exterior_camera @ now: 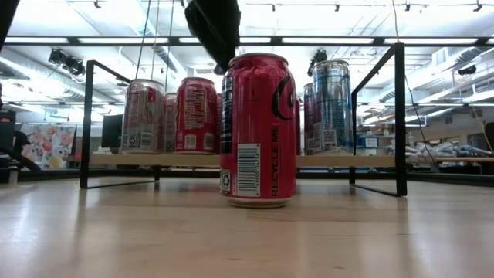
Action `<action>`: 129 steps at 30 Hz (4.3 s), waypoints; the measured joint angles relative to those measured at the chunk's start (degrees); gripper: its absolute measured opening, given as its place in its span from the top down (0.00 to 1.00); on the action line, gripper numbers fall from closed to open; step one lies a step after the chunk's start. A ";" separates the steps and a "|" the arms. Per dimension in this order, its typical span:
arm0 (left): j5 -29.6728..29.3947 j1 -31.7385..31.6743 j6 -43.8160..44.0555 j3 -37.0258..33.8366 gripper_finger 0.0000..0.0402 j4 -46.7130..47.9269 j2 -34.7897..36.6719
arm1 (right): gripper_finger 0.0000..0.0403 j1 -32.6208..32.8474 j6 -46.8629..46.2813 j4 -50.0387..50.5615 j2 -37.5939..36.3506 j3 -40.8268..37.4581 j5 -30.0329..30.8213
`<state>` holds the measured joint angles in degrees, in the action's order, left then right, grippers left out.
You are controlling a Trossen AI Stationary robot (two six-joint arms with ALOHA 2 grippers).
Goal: Place canned beverage on shelf
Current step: Put the red-black soda can on the shelf aligned with the other red-black soda can
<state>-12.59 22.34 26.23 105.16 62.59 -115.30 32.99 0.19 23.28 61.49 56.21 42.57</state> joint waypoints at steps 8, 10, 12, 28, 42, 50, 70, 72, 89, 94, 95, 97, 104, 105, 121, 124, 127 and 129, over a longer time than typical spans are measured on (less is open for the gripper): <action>-15.64 5.74 -4.73 -0.09 0.12 1.46 4.32 | 0.26 -0.17 4.39 -10.77 5.39 0.02 -0.20; -21.17 8.04 -7.89 -1.39 0.13 -0.84 4.53 | 0.26 -0.16 5.83 -12.16 7.99 0.91 -0.22; -24.06 9.58 -10.91 -3.22 0.16 -3.81 4.96 | 0.26 -0.17 5.61 -11.91 10.39 3.02 -0.42; -27.49 11.17 -23.66 -29.03 0.36 -30.78 28.44 | 0.26 -0.82 -9.46 -1.36 28.84 18.98 -7.55; -28.58 8.15 -47.43 -46.53 0.42 -65.12 42.51 | 0.25 -3.81 -19.58 2.52 34.74 24.57 -13.09; -27.28 7.16 -55.11 -61.88 0.45 -86.85 53.19 | 0.20 -6.86 -20.89 3.92 37.25 27.41 -16.84; -31.62 6.70 -49.82 -70.95 0.46 -89.22 71.23 | 0.11 -10.01 -20.96 28.78 58.44 52.21 -22.10; -31.76 6.70 -49.37 -70.95 0.46 -88.88 71.21 | 0.07 -10.20 -22.22 30.49 60.08 54.25 -23.08; -31.75 6.74 -43.87 -70.95 0.46 -88.15 71.08 | 0.02 -10.25 -36.16 37.37 62.27 57.46 -22.78; -31.76 6.74 -43.31 -70.95 0.46 -88.18 71.08 | 0.02 -10.25 -37.29 36.03 62.37 57.00 -24.38; -31.76 6.74 -43.29 -70.95 0.46 -88.20 71.08 | 0.02 -10.24 -37.57 35.47 62.49 56.73 -24.68; -31.76 6.74 -43.29 -70.95 0.46 -88.18 71.08 | 0.02 -10.25 -37.86 35.24 62.85 55.76 -25.67; -31.76 6.74 -43.29 -70.90 0.46 -87.78 71.08 | 0.02 -10.62 -40.85 34.24 63.23 53.32 -26.21; -31.76 6.74 -43.27 -70.90 0.46 -87.74 71.08 | 0.02 -10.77 -40.99 34.43 63.23 53.24 -26.59; -31.76 6.74 -43.36 -70.90 0.46 -87.26 71.08 | 0.22 -12.44 -36.38 35.59 63.15 53.28 -32.04; -31.76 6.74 -43.40 -70.90 0.46 -87.24 71.06 | 0.20 -12.54 -31.59 35.72 63.12 53.29 -33.47; -31.76 6.74 -43.56 -70.90 0.46 -87.21 71.07 | 0.19 -12.46 -25.85 35.87 62.95 53.29 -34.11; -31.76 6.74 -43.56 -70.90 0.46 -87.20 71.07 | 0.19 -12.40 -20.80 35.94 62.90 53.38 -35.49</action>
<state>-44.36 29.08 -17.32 34.26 -24.61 -44.23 20.59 -20.61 59.21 124.40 109.59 7.08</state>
